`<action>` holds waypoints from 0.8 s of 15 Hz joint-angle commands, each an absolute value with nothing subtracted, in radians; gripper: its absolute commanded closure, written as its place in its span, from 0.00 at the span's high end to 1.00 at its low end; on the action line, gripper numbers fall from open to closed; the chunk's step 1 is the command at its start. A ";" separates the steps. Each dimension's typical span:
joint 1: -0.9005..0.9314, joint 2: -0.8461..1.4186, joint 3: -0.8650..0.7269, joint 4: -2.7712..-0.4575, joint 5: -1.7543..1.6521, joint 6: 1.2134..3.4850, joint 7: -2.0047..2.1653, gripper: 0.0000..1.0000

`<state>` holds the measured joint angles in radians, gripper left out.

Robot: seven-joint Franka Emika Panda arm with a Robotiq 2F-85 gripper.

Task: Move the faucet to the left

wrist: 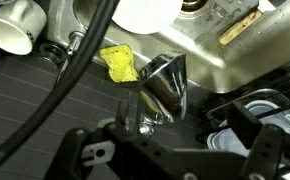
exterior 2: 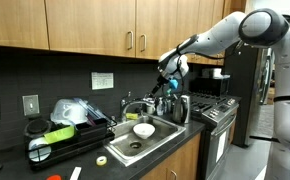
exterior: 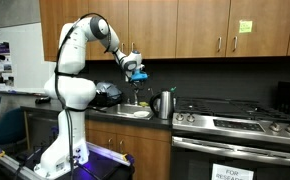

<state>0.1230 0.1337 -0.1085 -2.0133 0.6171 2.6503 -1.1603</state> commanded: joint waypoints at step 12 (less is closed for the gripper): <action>0.000 0.177 0.011 -1.966 0.600 2.627 -1.150 1.00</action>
